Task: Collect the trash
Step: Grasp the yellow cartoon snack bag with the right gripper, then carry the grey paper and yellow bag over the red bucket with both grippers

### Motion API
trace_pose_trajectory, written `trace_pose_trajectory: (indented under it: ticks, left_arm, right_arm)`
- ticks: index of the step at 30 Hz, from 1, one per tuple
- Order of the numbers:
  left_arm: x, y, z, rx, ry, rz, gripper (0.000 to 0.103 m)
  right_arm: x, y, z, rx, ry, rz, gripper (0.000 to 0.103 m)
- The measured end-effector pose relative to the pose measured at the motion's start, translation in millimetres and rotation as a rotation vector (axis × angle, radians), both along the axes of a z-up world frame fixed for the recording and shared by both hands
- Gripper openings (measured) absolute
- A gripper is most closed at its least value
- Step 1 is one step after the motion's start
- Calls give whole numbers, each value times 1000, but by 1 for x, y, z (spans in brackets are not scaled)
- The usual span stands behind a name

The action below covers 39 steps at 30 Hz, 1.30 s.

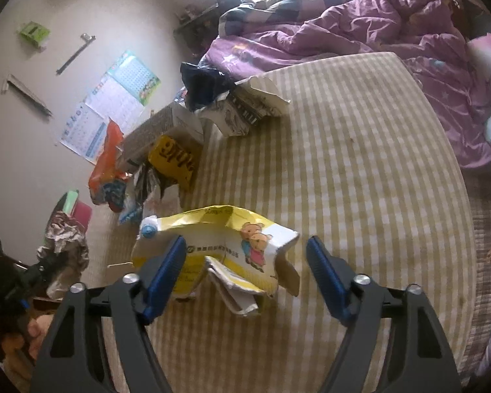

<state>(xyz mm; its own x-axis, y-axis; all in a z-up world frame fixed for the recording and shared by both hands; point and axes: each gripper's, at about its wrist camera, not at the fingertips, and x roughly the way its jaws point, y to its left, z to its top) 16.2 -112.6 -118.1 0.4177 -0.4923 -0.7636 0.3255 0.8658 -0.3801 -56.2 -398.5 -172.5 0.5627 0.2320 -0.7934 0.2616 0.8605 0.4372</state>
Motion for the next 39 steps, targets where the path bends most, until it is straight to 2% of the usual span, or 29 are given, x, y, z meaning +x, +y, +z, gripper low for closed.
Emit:
trace_pose_trajectory:
  ticks: [7, 12, 17, 22, 29, 39]
  left_arm:
    - [-1, 4, 2, 0, -10, 5, 28]
    - [0, 15, 11, 5, -48, 24, 28]
    - [5, 47, 33, 39, -136, 98, 28]
    - [12, 101, 50, 78, -196, 231, 28]
    - [11, 165, 55, 97, -206, 389, 28]
    - [9, 194, 44, 81, -171, 446, 28]
  right_arm:
    - [-1, 3, 3, 5, -12, 4, 48]
    - [-2, 0, 28, -8, -80, -16, 48]
    - [5, 12, 59, -42, -167, -2, 48]
    - [29, 44, 84, -49, -240, 80, 48]
    - [67, 109, 99, -16, -293, 233, 48]
    - [99, 200, 109, 0, -324, 418, 48]
